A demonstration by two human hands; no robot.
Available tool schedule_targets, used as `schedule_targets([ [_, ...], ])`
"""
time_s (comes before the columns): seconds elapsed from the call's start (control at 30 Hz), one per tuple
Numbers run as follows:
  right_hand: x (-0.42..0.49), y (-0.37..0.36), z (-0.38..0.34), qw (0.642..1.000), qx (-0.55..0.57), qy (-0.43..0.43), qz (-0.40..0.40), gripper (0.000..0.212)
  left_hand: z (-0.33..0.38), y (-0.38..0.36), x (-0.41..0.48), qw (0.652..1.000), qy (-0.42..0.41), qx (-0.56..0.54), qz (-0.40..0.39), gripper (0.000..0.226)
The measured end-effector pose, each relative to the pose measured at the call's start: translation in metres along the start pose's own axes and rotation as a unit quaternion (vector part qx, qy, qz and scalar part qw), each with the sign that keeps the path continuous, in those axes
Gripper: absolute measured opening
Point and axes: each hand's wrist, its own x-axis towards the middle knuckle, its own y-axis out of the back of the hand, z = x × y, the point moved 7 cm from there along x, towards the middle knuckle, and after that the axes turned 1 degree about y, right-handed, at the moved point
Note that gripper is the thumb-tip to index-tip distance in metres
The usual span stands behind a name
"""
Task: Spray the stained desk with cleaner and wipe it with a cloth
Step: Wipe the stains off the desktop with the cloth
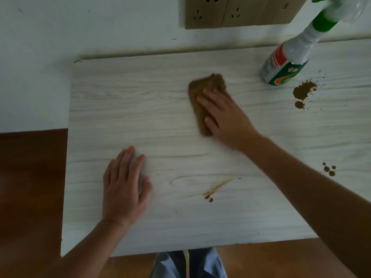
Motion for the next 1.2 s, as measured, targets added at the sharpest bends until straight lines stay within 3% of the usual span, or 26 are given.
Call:
schedule_targets([
  [0.17, 0.050, 0.010, 0.020, 0.987, 0.028, -0.141, 0.066, 0.057, -0.001, -0.001, 0.000, 1.000, -0.006, 0.005, 0.009, 0.058],
  [0.23, 0.046, 0.006, 0.004, 0.984, 0.036, -0.156, 0.081, 0.056, -0.001, -0.001, -0.001, 1.000, -0.007, 0.006, 0.009, 0.059],
  [0.43, -0.042, -0.020, -0.083, 0.995, 0.063, -0.062, 0.047, 0.061, 0.000, 0.000, -0.002, 1.000, -0.004, -0.004, 0.013, 0.058],
  [0.57, -0.124, -0.046, -0.133, 0.998, 0.053, -0.030, -0.019, 0.060, 0.002, 0.003, -0.003, 0.999, -0.014, -0.020, 0.042, 0.055],
  [0.73, -0.155, -0.047, -0.125, 0.998, 0.030, 0.001, -0.052, 0.058, 0.003, 0.006, -0.003, 0.998, -0.018, -0.032, 0.057, 0.054],
  [0.9, -0.146, -0.024, -0.054, 0.981, 0.044, -0.187, 0.034, 0.057, 0.001, 0.004, -0.004, 0.997, -0.020, -0.036, 0.070, 0.053],
  [1.03, -0.146, -0.026, -0.061, 0.948, 0.060, -0.301, 0.088, 0.058, 0.000, 0.003, -0.005, 0.997, -0.022, -0.041, 0.062, 0.053],
  [1.1, -0.144, -0.032, -0.089, 0.944, 0.070, -0.309, 0.089, 0.059, 0.000, 0.004, -0.006, 0.997, -0.020, -0.055, 0.056, 0.053],
  [1.2, -0.153, -0.045, -0.147, 0.968, 0.080, -0.233, 0.053, 0.060, -0.001, 0.006, -0.007, 0.996, -0.013, -0.083, 0.037, 0.054],
])
